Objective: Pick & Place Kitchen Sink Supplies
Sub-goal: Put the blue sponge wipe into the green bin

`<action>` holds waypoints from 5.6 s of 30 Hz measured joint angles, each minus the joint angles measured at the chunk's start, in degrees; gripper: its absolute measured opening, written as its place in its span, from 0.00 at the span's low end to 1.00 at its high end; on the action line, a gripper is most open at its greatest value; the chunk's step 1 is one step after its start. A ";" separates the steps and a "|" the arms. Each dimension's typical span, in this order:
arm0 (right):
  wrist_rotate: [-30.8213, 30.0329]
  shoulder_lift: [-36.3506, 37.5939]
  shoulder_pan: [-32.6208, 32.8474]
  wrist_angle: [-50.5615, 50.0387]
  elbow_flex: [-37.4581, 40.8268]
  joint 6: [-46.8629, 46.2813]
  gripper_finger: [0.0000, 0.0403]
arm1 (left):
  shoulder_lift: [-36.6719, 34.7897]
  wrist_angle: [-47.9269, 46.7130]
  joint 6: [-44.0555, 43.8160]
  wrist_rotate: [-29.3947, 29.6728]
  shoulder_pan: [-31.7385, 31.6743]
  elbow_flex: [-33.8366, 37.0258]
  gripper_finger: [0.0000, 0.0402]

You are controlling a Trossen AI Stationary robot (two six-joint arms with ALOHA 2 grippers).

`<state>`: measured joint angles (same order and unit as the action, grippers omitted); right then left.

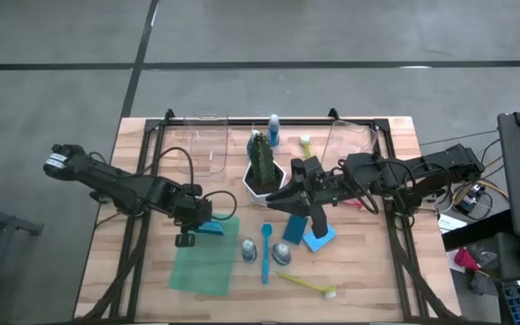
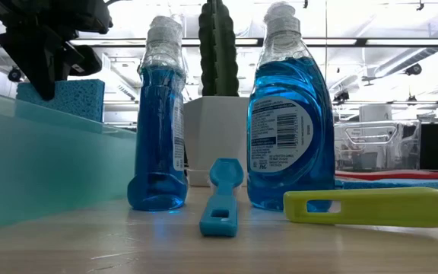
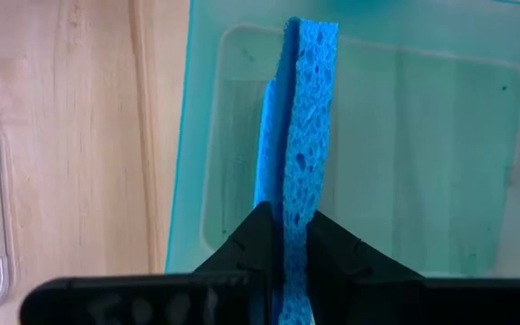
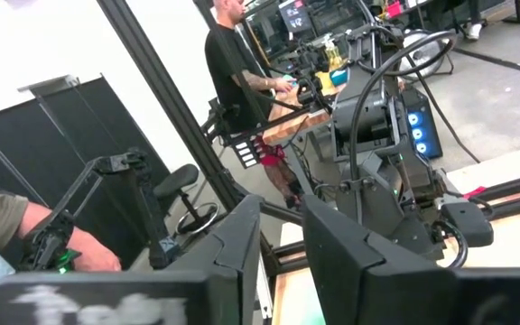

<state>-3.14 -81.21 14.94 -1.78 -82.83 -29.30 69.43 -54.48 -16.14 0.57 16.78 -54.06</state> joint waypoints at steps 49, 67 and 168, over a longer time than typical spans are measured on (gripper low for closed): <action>0.04 0.00 0.04 -0.02 0.00 -0.02 0.21 | 0.00 -0.38 0.90 0.82 0.28 0.07 0.10; 0.04 0.00 0.00 -0.04 0.00 -0.02 0.18 | 0.00 -0.07 -0.50 1.85 0.54 0.09 0.35; 1.27 -0.02 11.08 -51.98 19.35 -3.73 0.40 | -6.32 24.36 -10.77 3.22 0.61 -25.16 0.36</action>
<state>-1.87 -81.23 26.02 -53.76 -63.48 -33.03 63.11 -30.11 -26.91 3.79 17.39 -79.22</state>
